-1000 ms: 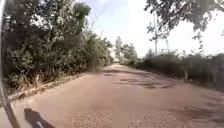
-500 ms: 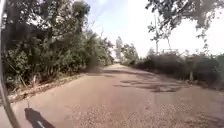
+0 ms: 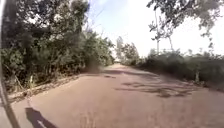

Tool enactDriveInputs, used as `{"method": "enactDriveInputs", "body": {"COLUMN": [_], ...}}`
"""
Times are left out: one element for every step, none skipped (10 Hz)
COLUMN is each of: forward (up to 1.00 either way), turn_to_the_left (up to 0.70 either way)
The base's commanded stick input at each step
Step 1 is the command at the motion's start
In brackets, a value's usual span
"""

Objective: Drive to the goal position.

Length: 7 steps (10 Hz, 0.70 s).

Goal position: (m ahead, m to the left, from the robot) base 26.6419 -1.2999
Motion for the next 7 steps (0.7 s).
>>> {"method": "enactDriveInputs", "body": {"forward": [0.70, 0.70, 0.70, 0.70, 0.70, 0.70, 0.70], "turn_to_the_left": [0.00, 0.00, 0.00, 0.00, 0.00, 0.00, 0.00]}}
